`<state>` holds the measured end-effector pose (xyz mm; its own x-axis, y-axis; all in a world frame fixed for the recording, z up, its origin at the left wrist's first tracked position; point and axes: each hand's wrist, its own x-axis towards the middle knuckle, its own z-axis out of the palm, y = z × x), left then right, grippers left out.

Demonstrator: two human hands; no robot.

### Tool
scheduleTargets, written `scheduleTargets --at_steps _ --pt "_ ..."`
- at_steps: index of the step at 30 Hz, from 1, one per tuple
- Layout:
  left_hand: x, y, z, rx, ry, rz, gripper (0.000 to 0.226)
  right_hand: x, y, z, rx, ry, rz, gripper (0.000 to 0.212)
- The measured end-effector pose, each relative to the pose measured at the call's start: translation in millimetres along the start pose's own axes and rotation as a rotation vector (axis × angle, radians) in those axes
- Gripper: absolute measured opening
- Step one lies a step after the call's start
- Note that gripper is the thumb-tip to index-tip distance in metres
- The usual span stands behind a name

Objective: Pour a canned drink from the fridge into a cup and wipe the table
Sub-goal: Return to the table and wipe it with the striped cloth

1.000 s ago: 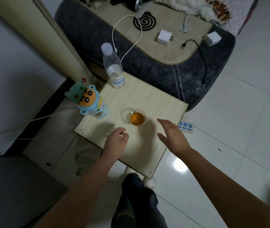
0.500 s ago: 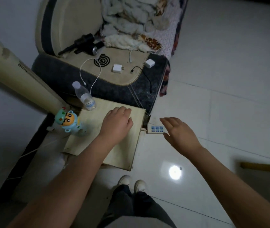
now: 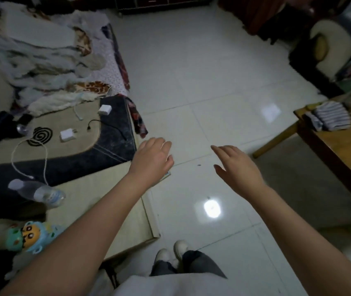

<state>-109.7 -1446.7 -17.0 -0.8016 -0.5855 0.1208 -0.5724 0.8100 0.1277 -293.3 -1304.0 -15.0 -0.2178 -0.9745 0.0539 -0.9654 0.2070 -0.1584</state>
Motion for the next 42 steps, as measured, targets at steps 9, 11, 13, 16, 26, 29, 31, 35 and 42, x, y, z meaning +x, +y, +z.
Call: scheduleTargets --at_steps 9,11,13,16,26,29,31,35,42 --pt "26 99 13 -0.055 -0.099 0.337 0.040 -129 35 -22 -0.060 -0.022 0.461 0.055" --pt "26 127 16 -0.077 -0.095 0.414 0.032 -160 40 -25 -0.051 -0.021 0.553 0.056" --pt "24 158 18 -0.112 -0.091 0.487 0.028 -194 45 -29 -0.054 -0.012 0.632 0.055" --pt "16 209 21 -0.147 -0.094 0.577 0.031 -250 52 -35 -0.061 0.006 0.746 0.054" --pt "-50 389 35 -0.224 -0.157 0.872 0.039 -445 59 -50 -0.034 0.113 1.099 0.049" --pt "-69 433 40 -0.242 -0.171 0.958 0.040 -495 58 -49 -0.021 0.182 1.197 0.048" --pt "-80 460 43 -0.243 -0.181 1.016 0.039 -524 56 -48 -0.026 0.236 1.249 0.048" --pt "-101 507 48 -0.230 -0.206 1.103 0.037 -574 53 -44 -0.016 0.302 1.352 0.047" --pt "-114 572 61 -0.206 -0.249 1.170 0.043 -626 69 -39 0.027 0.329 1.470 0.047"
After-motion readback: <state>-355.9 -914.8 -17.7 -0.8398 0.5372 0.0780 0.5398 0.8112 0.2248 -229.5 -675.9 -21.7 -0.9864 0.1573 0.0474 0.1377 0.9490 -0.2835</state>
